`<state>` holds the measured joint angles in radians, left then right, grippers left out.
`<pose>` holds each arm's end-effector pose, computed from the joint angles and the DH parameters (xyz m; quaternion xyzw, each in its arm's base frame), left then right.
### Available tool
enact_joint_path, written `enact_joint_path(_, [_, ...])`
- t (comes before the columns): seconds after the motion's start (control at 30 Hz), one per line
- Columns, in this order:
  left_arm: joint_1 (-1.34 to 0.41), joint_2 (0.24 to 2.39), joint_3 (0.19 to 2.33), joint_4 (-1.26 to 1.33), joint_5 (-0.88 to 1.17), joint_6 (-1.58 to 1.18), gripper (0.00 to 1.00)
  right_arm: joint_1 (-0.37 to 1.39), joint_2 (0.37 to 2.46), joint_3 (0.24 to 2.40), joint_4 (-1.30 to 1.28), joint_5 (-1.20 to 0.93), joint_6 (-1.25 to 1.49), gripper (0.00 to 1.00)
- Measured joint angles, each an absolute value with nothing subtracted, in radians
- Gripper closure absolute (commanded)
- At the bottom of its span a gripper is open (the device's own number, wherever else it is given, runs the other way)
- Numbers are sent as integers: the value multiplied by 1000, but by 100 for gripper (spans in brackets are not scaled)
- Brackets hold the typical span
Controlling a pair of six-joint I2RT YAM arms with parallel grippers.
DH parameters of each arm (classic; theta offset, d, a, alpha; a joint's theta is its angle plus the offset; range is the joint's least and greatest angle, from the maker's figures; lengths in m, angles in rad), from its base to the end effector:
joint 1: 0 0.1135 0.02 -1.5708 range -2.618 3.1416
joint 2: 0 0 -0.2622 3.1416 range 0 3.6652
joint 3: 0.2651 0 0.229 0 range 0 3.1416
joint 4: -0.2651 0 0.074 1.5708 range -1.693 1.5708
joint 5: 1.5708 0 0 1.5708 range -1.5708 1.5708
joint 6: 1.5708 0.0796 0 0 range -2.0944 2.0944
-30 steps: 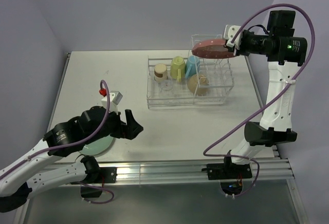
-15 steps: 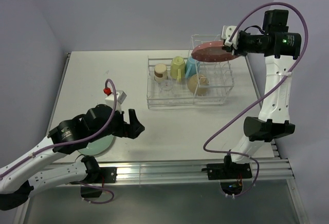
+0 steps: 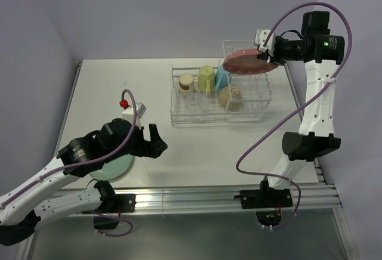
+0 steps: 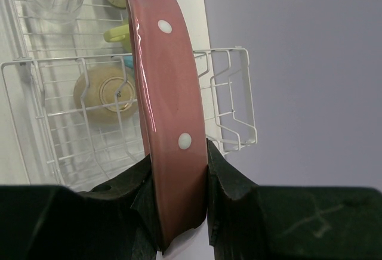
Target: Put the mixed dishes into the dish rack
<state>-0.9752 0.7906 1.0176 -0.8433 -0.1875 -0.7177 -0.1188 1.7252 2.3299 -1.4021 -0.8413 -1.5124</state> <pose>0.1029 -0.1254 0.3201 0.0709 0.8826 -0.2874 0.3653 0.3017 0.0237 0.4567 -0.6607 0.5495 0.0086 0.5113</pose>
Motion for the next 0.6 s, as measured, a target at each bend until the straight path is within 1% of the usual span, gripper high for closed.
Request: enact_joint_path(0.6, [-933,823,1044,-851,-172,-717,1,-122,1746,2290,-1386,-847,-1512,100])
